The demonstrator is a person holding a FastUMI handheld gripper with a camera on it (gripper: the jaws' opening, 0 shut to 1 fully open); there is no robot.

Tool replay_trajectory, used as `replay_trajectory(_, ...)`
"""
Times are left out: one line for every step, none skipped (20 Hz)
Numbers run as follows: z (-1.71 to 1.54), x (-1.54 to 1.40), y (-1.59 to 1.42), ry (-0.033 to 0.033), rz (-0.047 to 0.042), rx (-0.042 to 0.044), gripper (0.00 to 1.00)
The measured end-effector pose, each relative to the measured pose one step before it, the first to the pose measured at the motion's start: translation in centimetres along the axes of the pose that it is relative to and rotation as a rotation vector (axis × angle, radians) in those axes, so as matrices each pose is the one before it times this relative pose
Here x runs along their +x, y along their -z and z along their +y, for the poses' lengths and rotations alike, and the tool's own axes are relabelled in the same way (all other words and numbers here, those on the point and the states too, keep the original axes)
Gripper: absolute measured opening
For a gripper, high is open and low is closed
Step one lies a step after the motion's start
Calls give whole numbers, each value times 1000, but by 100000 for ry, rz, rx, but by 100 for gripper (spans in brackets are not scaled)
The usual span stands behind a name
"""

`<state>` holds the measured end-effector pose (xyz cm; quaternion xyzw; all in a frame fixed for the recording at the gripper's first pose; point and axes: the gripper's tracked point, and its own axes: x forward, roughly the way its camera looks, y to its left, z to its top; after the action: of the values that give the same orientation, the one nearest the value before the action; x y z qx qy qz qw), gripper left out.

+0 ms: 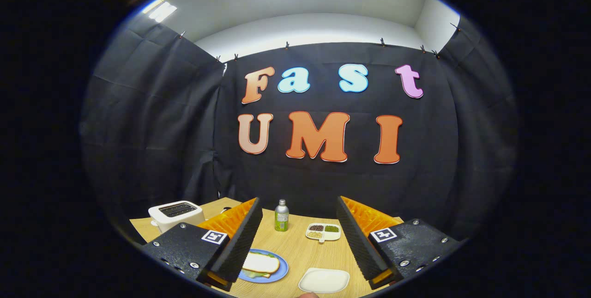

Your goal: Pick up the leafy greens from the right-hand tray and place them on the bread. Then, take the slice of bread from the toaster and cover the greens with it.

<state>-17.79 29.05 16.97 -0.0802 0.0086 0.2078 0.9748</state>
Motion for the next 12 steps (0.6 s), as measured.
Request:
replay_trajectory(246, -241, -251, -662, -448, -807, 97)
replay_trajectory(200, -280, -213, -269, -455, -482, 97)
replay_trajectory(245, -287, -171, -548, -473, -395, 97)
replay_trajectory(185, -148, -96, -525, -192, -161, 97)
replay_trajectory(141, -177, -5, -439, 71, 120, 97)
replay_trajectory(18, -204, 95, -245, 92, 336, 97)
replay_trajectory(-56, -33, -21, -61, 113, 401, 97)
replay_trajectory(-111, -77, -121, 169, 208, 593, 97)
replay_trajectory(-231, -17, -141, 489, 105, 677, 97)
replay_trajectory(-331, 192, -139, 696, -187, 686, 97)
replay_trajectory(-274, 135, -144, 776, -241, 606, 97)
replay_trajectory(-239, 55, -33, 832, -38, 703, 97)
